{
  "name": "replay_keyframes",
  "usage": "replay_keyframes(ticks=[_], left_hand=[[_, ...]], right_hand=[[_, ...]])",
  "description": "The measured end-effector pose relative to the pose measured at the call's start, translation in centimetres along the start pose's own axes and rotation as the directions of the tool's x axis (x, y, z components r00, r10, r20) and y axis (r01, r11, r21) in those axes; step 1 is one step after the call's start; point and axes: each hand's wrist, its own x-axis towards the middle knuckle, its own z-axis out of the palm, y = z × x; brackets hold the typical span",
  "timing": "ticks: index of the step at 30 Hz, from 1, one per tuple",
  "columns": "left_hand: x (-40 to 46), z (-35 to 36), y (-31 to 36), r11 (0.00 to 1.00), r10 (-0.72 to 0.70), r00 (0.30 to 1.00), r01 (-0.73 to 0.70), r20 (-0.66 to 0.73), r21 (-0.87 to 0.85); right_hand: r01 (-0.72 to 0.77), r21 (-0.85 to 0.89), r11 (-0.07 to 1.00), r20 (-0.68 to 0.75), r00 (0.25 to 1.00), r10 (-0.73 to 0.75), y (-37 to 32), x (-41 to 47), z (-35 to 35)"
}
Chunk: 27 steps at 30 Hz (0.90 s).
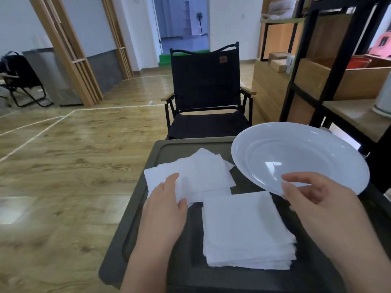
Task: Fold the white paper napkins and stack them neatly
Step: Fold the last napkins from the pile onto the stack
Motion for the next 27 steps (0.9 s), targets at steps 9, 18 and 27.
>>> replay_keyframes(ticks=[9, 18, 27], left_hand=[[0.8, 0.5, -0.1, 1.0, 0.022, 0.984, -0.019, -0.179, 0.02], [-0.1, -0.8, 1.1, 0.975, 0.08, 0.919, -0.152, -0.386, -0.161], [-1.8, -4.1, 4.3, 0.651, 0.171, 0.928, -0.358, -0.33, -0.669]], right_hand=[[0.029, 0.067, 0.997, 0.039, 0.999, -0.031, -0.1, -0.1, 0.6], [0.051, 0.208, 0.977, 0.181, 0.979, -0.09, -1.0, -1.1, 1.4], [0.1, 0.304, 0.947, 0.175, 0.972, -0.159, -1.7, -1.3, 1.2]])
